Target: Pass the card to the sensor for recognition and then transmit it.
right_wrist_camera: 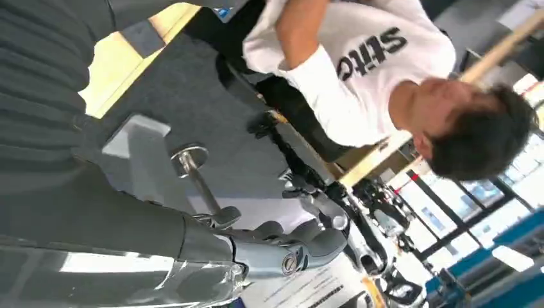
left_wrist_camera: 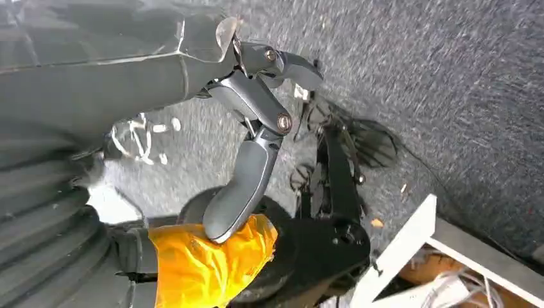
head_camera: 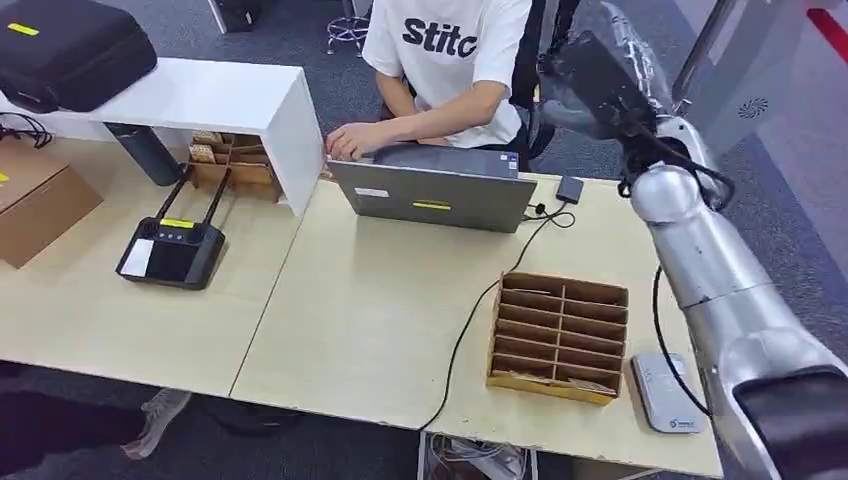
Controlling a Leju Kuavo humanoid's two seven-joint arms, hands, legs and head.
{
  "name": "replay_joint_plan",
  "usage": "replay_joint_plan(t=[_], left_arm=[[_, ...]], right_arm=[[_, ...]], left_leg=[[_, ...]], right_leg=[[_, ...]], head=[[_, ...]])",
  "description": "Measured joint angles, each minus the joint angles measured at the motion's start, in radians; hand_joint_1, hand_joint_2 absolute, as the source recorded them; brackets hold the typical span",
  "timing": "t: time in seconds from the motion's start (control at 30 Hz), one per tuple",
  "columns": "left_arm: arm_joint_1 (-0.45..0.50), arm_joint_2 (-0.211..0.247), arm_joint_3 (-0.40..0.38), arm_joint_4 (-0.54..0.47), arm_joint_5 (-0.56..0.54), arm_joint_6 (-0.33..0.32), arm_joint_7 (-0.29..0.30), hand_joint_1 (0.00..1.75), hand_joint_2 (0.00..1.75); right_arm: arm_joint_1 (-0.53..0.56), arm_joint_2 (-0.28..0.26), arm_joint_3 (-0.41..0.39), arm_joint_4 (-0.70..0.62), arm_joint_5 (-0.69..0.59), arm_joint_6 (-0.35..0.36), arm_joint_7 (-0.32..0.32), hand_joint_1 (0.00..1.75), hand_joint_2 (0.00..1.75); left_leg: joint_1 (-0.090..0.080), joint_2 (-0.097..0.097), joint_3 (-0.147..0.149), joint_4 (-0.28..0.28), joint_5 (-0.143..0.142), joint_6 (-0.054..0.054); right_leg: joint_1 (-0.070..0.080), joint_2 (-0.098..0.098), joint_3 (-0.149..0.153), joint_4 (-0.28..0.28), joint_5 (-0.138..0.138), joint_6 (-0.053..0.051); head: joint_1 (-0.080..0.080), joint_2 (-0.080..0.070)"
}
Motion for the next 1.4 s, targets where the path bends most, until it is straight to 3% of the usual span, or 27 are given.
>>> replay_joint_plan(t=[0.27,0.5,0.67,0.83,1.03,1.23,1.4], left_arm=[[0.089,-0.01,-0.145,-0.076,0.133,0.116,0.03,0.0,1.75],[0.158,-0.011,-0.251,-0.156,0.212,0.201,0.038,0.0,1.75],[0.187,-0.013,-0.301,-0.2,0.236,0.23,0.039,0.0,1.75],[0.23,-0.015,-0.355,-0.256,0.272,0.276,0.047,0.0,1.75],[0.249,-0.015,-0.384,-0.293,0.278,0.285,0.051,0.0,1.75],[0.272,-0.015,-0.401,-0.328,0.294,0.304,0.074,0.0,1.75],[0.288,-0.015,-0.403,-0.356,0.286,0.286,0.102,0.0,1.75]], right_arm=[[0.276,-0.129,-0.274,-0.214,-0.367,0.0,-0.138,0.0,1.75],[0.594,-0.162,-0.519,-0.438,-0.471,0.014,-0.248,0.0,1.75],[0.721,-0.162,-0.599,-0.564,-0.458,0.026,-0.276,0.0,1.75],[0.877,-0.144,-0.619,-0.736,-0.355,0.014,-0.334,0.0,1.75],[0.933,-0.133,-0.626,-0.814,-0.321,0.005,-0.341,0.0,1.75],[0.992,-0.167,-0.574,-0.856,0.107,-0.06,-0.311,0.0,1.75],[1.003,-0.222,-0.455,-0.84,0.319,-0.1,-0.236,0.0,1.75]], left_leg=[[0.0,-0.003,0.0,0.001,-0.002,0.002],[0.0,-0.002,-0.002,0.0,-0.005,0.003],[0.0,-0.001,-0.001,0.0,-0.005,0.003],[0.0,-0.001,-0.001,-0.001,-0.005,0.003],[0.0,0.0,-0.001,-0.001,-0.006,0.002],[0.0,0.0,-0.001,-0.001,-0.006,0.002],[0.0,0.0,-0.001,-0.001,-0.006,0.002]], right_leg=[[0.0,-0.004,0.002,-0.001,-0.001,0.001],[0.0,-0.003,0.001,-0.001,-0.003,0.002],[0.0,-0.002,0.0,-0.001,-0.003,0.002],[0.0,-0.002,0.0,-0.001,-0.004,0.002],[0.0,-0.002,0.0,-0.001,-0.004,0.002],[0.0,-0.001,0.001,-0.001,-0.004,0.002],[0.0,-0.001,0.0,-0.001,-0.004,0.002]], head=[[0.001,0.0],[0.0,0.0],[0.0,0.0],[0.0,0.0],[0.0,0.0],[0.0,0.0],[0.0,0.0]])
